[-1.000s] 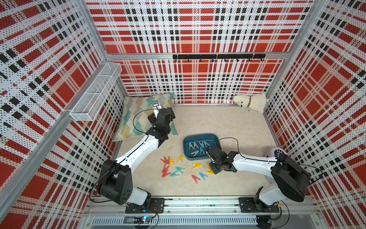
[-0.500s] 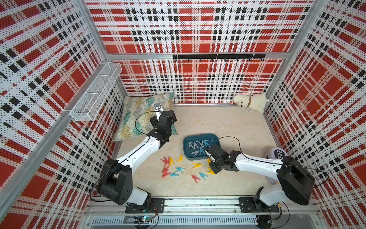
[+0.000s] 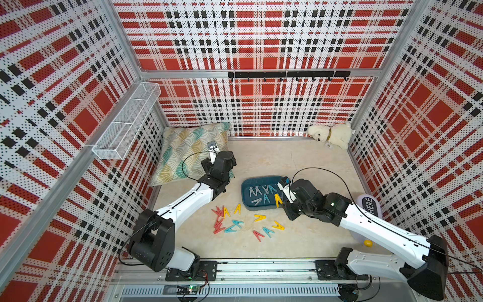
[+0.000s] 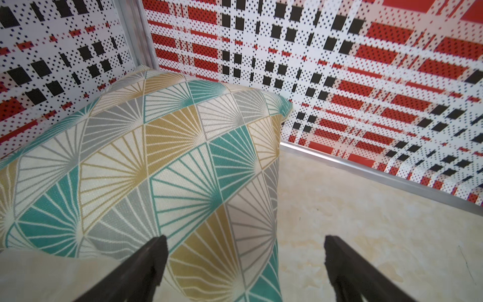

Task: Put the clothespins into the storage box
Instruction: Place the clothespin in the storage box.

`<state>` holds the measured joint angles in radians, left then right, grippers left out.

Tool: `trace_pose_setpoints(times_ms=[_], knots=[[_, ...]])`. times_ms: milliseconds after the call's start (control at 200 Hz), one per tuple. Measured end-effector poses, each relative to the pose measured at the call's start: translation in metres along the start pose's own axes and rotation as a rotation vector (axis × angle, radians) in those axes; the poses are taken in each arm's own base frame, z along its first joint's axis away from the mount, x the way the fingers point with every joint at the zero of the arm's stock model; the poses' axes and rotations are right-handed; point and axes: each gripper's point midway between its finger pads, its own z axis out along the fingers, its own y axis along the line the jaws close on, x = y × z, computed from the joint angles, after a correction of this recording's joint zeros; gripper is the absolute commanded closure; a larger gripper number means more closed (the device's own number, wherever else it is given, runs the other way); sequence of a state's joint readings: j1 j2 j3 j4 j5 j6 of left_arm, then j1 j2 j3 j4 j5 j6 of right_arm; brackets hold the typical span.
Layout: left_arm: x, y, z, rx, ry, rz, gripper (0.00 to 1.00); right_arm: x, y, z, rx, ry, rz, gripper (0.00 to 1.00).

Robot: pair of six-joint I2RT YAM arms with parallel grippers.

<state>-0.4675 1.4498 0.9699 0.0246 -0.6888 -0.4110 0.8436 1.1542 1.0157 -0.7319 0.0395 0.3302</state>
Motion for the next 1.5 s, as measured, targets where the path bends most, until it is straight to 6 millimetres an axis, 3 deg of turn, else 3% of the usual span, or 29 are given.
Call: trace_pose_setpoints(times_ms=[110, 200, 321, 451, 772, 1152, 1503], knots=[[0.016, 0.000, -0.005, 0.007, 0.028, 0.017, 0.01, -0.032, -0.016, 0.011, 0.041, -0.017, 0.041, 0.88], [0.026, 0.000, -0.012, 0.022, 0.043, 0.022, 0.01, -0.041, -0.034, 0.048, 0.100, 0.046, 0.058, 0.89], [0.035, 0.000, -0.019, 0.039, 0.056, 0.024, 0.01, -0.020, -0.055, 0.105, 0.168, 0.187, 0.056, 0.89], [0.041, 0.004, -0.023, 0.040, 0.063, 0.024, 0.01, 0.008, -0.075, 0.137, 0.242, 0.310, 0.054, 0.88], [0.037, 0.005, -0.027, 0.046, 0.055, 0.007, 0.01, 0.013, -0.103, 0.166, 0.388, 0.363, 0.068, 0.87], [0.038, 0.001, -0.028, 0.064, 0.062, 0.007, 0.01, 0.005, -0.123, 0.180, 0.479, 0.360, 0.100, 0.83], [0.035, 0.002, -0.030, 0.067, 0.055, 0.001, 0.01, 0.003, -0.123, 0.178, 0.490, 0.409, 0.083, 0.80]])
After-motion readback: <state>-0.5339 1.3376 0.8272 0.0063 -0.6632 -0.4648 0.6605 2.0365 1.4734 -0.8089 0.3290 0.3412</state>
